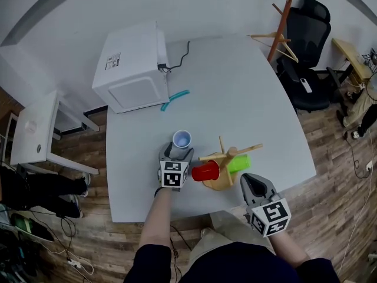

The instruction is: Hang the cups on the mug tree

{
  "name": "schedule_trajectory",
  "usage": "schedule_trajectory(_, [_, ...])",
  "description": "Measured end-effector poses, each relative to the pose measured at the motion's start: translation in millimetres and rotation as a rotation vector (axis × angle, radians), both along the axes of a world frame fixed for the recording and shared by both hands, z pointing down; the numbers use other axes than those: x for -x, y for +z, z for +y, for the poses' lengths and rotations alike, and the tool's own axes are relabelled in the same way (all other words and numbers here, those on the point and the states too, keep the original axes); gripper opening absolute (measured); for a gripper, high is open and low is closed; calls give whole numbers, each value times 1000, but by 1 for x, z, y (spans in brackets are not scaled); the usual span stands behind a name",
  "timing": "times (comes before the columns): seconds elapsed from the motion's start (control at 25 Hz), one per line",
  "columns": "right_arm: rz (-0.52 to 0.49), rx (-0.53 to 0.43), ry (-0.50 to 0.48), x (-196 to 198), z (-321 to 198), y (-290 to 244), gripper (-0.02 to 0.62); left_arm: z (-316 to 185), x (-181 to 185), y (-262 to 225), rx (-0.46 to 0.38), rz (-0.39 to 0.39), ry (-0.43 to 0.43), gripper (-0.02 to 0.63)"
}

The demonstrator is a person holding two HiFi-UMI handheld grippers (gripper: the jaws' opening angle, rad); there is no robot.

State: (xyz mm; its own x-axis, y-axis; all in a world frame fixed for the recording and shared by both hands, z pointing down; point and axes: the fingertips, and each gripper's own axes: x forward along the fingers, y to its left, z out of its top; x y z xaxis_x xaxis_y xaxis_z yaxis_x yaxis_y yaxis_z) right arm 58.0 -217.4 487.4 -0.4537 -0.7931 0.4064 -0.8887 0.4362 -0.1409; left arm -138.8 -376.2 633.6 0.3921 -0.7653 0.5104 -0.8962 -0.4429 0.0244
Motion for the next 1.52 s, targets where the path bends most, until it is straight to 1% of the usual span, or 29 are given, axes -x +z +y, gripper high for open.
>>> schedule_trajectory(0.32, [8,3,23,-7,-2,2,34,-17,-5,20,42,-23,9,348])
schedule_trajectory(0.6, [14,6,32,-10,-4,4,34,-20,-7,39,70,-47,4,347])
schedule_trajectory(0.68, [15,4,32,-10,-4,3,34,-21,-5,40,63,-63,-3,331])
schedule_trajectory(0.72, [16,4,32,-11,-3,3,34,-22,-3,40,61,-68,-9,293])
schedule_trajectory(0.76, [17,5,32,-11,-3,3,34,-22,-2,39,61,-71,-15,278])
schedule_trajectory(1.12, [22,5,29,-10,0,3,34,-19,0,28,38,-51,-18,268])
schedule_trajectory(1.52, [15,-8,-4,-1,10,0,34,-7,3,-10,-14,-27,-33,268])
